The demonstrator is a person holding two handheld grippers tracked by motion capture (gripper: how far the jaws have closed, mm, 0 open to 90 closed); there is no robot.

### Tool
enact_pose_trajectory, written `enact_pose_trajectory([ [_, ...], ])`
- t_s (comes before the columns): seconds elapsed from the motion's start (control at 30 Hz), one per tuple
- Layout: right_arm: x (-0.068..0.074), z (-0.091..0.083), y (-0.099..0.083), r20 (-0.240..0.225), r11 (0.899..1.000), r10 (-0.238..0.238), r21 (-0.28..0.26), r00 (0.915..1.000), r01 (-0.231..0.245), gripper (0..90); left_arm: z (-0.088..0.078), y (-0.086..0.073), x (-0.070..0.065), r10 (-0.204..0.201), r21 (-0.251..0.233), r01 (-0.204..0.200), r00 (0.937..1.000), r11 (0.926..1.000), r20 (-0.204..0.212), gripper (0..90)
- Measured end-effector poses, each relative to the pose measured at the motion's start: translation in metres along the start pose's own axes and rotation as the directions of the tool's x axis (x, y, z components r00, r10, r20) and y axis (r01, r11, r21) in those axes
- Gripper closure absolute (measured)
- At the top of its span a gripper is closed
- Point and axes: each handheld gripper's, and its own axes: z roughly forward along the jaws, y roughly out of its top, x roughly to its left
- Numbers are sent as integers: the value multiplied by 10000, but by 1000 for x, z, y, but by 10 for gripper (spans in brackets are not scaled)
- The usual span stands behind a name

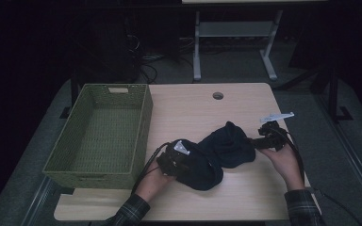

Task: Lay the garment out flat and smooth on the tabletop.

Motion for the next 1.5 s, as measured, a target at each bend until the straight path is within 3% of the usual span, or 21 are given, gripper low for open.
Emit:
enact_pose_trajectory([
  [0.2,-7,20,5,-245,9977,224,642,9994,-208,287,0,0,-1,95,37,-94,9999,9999,-68,868],
  [0.4,-4,39,2,-438,9933,283,1132,9986,-232,318,0,0,-1,56,34,-56,10000,10000,-40,865],
  [0.53,-5,44,-1,-608,9936,287,1108,9977,-218,358,0,0,-2,5,-4,-5,10000,10000,-72,864],
  [0.67,-7,48,-4,-1019,9910,661,1231,9926,-533,430,0,0,-2,-3,-13,3,10000,10000,-66,864],
  [1.03,-6,47,-4,-1449,9894,709,1358,9869,-512,675,0,0,-1,48,36,-47,10000,10000,-44,864],
  [1.33,-3,38,3,-1206,9916,394,1267,9919,-240,682,0,0,-1,75,53,-75,10000,10000,-17,864],
  [1.5,-5,23,13,-977,9937,177,1114,9951,-67,680,0,1,-1,-20,-10,20,10000,10000,-19,864],
])
